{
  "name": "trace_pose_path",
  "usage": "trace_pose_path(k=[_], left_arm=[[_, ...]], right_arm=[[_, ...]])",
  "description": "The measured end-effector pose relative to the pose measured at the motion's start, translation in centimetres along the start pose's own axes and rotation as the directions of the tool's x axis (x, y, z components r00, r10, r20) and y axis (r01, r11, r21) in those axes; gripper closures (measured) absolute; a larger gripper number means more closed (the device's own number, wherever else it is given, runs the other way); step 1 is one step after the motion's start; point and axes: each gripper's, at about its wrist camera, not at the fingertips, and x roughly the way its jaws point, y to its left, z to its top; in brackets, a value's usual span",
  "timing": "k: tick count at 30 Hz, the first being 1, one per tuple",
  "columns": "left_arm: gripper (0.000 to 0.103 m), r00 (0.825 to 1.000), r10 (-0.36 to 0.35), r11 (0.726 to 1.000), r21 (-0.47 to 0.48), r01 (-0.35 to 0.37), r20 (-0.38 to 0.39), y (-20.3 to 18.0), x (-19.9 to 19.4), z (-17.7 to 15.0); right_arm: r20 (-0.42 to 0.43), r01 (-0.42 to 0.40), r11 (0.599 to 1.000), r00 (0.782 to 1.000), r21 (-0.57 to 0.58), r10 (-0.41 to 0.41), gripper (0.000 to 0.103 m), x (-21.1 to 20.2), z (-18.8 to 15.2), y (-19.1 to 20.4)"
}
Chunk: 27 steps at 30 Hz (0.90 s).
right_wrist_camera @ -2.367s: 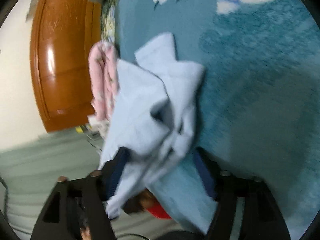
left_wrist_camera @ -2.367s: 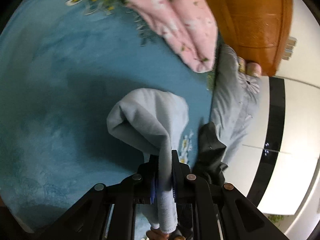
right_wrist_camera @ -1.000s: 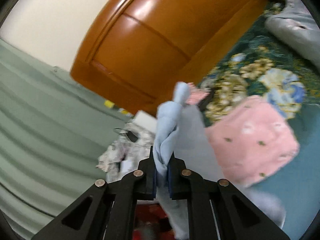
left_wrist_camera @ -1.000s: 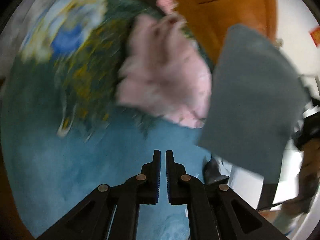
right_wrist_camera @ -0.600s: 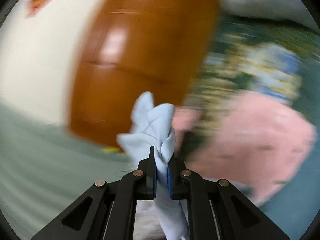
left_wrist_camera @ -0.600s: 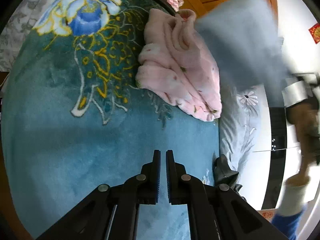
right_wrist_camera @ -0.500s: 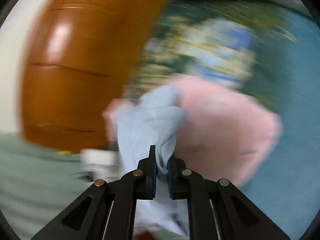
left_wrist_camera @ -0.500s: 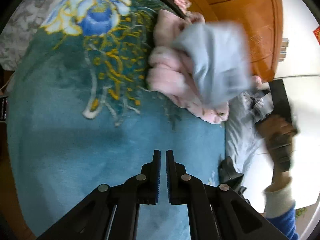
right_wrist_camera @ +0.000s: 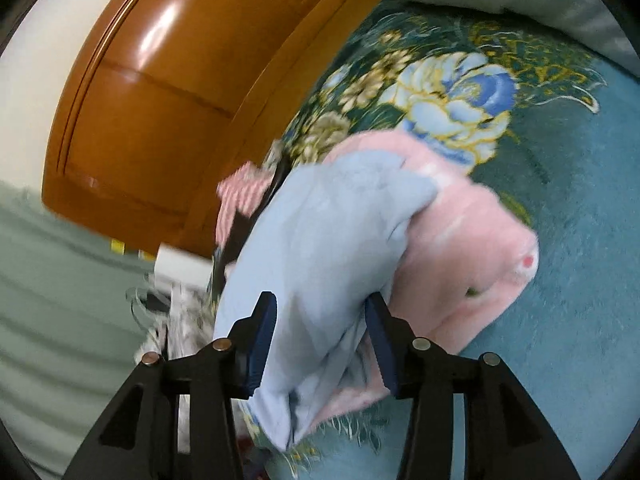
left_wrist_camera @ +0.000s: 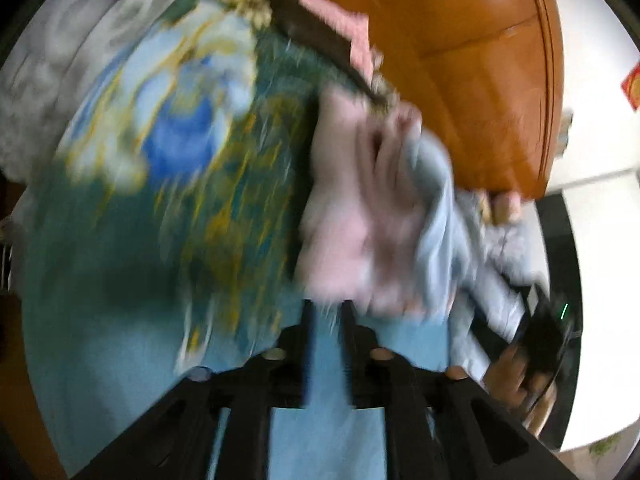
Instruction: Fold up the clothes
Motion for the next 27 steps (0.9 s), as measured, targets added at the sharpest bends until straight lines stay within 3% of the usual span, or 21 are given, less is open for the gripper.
trace_pose_path(k=[2, 6, 9, 14, 16, 17, 18, 19, 20, 22, 27], left_arm=[[0.034, 1.0, -0.021, 1.0, -0.018, 0.021, 0.011, -0.2, 0.6, 2.4], [0.034, 0.999, -0.022, 0.999, -0.033, 0.023, 0.041, -0.2, 1.7, 6.2], [0.034, 0.996, -0.089, 0.996, -0.025, 0.088, -0.001, -1.4, 3.5, 7.3], [0.037, 0.997, -0.046, 0.998, 0.05, 0.05, -0.067, -3.9, 6.8, 8.0], [0.056, 0.997, -0.036, 0.996, 0.077, 0.041, -0.066, -4.4, 6.7, 8.1], [0.075, 0.997, -0.027, 0.995, 0.091, 0.033, -0.069, -4.6, 6.8, 8.2], [0.083, 0.998, -0.008, 0.994, 0.111, 0.015, -0.067, -5.1, 6.6, 8.3], [0.088, 0.998, 0.015, 0.991, 0.137, -0.007, -0.062, -5.8, 6.4, 8.4], [0.094, 0.998, 0.038, 0.986, 0.162, -0.029, -0.056, -6.4, 6.1, 8.5], [0.095, 0.996, 0.085, 0.965, 0.254, -0.073, -0.04, -8.7, 5.1, 9.0], [0.095, 0.996, 0.088, 0.887, 0.452, -0.094, 0.034, -14.7, 2.2, 10.9]], right_arm=[[0.019, 0.026, 0.999, 0.999, 0.021, -0.026, 0.056, 0.0, 1.2, -0.8], [0.034, 0.054, 0.998, 0.998, 0.011, -0.054, 0.055, -0.2, 3.1, -1.5], [0.002, 0.09, 0.996, 0.996, -0.002, -0.09, 0.056, 1.2, 3.7, -1.9], [-0.011, 0.093, 0.995, 0.996, 0.027, -0.093, 0.055, 3.1, 3.9, -2.0], [0.015, 0.083, 0.997, 0.996, 0.006, -0.083, 0.055, 2.5, 4.0, -1.2], [0.029, 0.074, 0.997, 0.997, -0.007, -0.074, 0.058, 2.0, 4.0, -0.7], [0.044, 0.065, 0.998, 0.997, -0.021, -0.064, 0.078, 1.5, 4.0, -0.2], [0.058, 0.056, 0.998, 0.997, -0.035, -0.054, 0.091, 1.0, 3.9, 0.3], [0.072, 0.047, 0.998, 0.996, -0.049, -0.044, 0.095, 0.5, 3.9, 0.7], [0.099, 0.031, 0.997, 0.995, -0.077, -0.023, 0.096, -0.4, 3.9, 1.7], [0.164, -0.008, 0.989, 0.986, -0.149, 0.032, 0.098, -2.9, 3.8, 4.1]])
